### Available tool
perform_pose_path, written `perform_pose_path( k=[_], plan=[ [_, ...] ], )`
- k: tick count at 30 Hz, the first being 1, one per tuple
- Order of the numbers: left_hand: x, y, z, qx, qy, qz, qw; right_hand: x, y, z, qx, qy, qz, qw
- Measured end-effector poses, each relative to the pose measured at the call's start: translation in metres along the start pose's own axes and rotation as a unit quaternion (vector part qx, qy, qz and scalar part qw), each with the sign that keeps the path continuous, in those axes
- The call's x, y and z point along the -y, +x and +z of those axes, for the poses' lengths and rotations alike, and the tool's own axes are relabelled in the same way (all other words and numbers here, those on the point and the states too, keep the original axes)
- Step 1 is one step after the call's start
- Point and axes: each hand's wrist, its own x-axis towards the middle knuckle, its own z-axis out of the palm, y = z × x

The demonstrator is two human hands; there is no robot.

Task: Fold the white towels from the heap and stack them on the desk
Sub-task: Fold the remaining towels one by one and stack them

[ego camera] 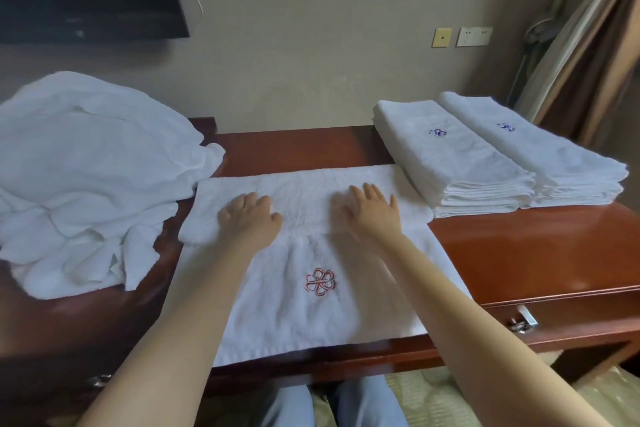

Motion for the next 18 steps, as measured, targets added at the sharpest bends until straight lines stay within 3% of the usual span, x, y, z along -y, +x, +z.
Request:
perform_pose_path(
  k=[2, 5, 10, 18],
  plan=[
    [-0.009, 0.004, -0.004, -0.025, -0.028, 0.042, 0.998, 0.024, 0.009, 0.005, 0.015, 0.024, -0.048, 0.998],
    [-0.009, -0.001, 0.000, 0.010, -0.066, 0.058, 0.996, 0.047, 0.016, 0.016, 0.046, 0.042, -0.099, 0.993],
    [0.027, -0.017, 0.002, 0.025, -0.020, -0.024, 0.999, 0.043, 0.015, 0.034, 0.022, -0.005, -0.107, 0.994],
    [0.036, -0.045, -0.003, 0.044, -0.035, -0.172, 0.984, 0.044, 0.014, 0.037, -0.001, -0.011, -0.099, 0.995]
  ],
)
